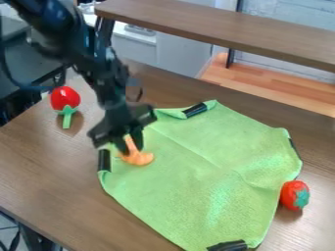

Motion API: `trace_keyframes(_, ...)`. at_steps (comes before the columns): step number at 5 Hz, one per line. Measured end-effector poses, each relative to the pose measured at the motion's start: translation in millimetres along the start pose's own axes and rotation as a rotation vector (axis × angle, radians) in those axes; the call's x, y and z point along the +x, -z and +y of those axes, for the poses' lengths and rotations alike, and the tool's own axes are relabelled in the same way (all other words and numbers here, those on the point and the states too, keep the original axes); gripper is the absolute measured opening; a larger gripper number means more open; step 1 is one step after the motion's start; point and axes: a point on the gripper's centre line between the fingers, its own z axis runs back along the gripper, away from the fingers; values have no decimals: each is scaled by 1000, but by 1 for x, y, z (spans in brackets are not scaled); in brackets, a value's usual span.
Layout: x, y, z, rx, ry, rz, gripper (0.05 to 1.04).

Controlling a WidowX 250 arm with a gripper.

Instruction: Move the croissant to the top left side of the table

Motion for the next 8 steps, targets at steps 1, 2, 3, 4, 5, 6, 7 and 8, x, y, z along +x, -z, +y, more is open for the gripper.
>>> trace_keyframes(1, 21, -40, -13, -88, -77, -33, 158)
trace_keyframes(2, 26, -46, -13, -77, -100, -30, 365)
trace_keyframes(3, 25, -28, -3, 17, -108, -17, 669)
trace_keyframes(4, 16, -5, 0, 88, -73, 17, 947)
trace_keyframes(5, 9, 13, 7, 139, -57, 35, 1001)
trace_keyframes(6, 4, 23, 5, 159, -27, 26, 1000)
trace_keyframes(7, 1, 35, 6, 170, -13, 24, 932)
trace_keyframes(8, 4, 38, 3, 166, -9, 8, 691)
